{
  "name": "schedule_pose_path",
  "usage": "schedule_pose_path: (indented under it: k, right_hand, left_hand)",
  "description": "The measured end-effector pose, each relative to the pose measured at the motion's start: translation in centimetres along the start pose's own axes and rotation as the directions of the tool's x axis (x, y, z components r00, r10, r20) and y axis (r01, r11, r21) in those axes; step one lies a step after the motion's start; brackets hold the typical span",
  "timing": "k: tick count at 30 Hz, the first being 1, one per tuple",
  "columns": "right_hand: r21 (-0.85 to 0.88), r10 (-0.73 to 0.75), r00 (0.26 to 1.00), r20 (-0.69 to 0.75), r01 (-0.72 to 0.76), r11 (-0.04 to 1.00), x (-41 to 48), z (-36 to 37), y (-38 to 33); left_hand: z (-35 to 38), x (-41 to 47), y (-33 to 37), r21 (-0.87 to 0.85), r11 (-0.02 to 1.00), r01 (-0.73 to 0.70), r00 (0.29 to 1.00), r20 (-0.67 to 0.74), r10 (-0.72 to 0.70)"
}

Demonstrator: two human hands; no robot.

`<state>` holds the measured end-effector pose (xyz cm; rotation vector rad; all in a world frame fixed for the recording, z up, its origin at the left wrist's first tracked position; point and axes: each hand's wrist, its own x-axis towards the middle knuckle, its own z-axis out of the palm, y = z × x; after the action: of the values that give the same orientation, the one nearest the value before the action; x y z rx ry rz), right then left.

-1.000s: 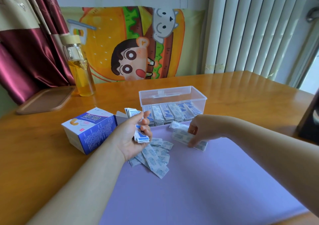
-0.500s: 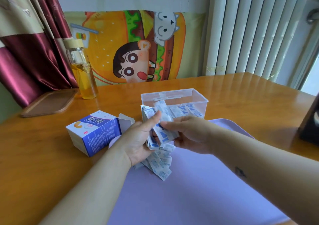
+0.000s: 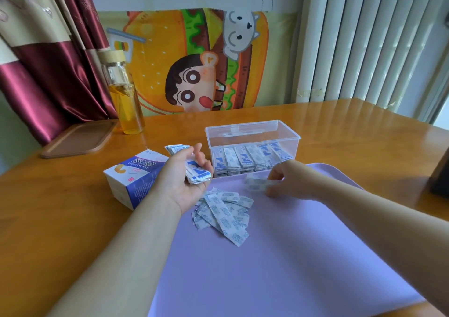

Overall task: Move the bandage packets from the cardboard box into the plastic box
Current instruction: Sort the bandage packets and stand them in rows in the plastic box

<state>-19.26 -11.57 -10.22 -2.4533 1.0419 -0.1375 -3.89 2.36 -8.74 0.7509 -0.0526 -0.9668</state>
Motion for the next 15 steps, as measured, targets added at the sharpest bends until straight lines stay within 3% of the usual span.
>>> schedule_pose_path:
  k: [7,9,11,13,15]
  right_hand:
    - [0.104,0.037,0.999,0.015,-0.039,0.994,1.1,-0.3,0.6]
    - [0.304,0.041,0.999,0.034,-0.050,0.952,1.0,-0.3,0.0]
    - [0.474,-0.007,0.990,0.141,-0.061,0.878,0.4,0.0,-1.4]
    - [0.432,-0.075,0.985,0.157,0.000,0.902,-0.1,0.4,-2.7]
    - [0.336,-0.136,0.990,0.027,0.119,0.934,-0.9,0.5,-3.7]
  left_hand:
    - [-0.1,0.2,0.7,0.033,0.997,-0.070,0.998,-0.005,0.070]
    - [-0.1,0.3,0.8,0.031,0.994,-0.108,0.994,-0.016,0.108]
    - [-0.2,0.3,0.9,0.037,0.992,-0.118,0.993,-0.023,0.119]
    - [-0.2,0.2,0.7,0.049,0.994,-0.100,0.995,-0.022,0.101]
    - [-0.1,0.1,0.4,0.074,0.996,-0.056,0.998,-0.011,0.057]
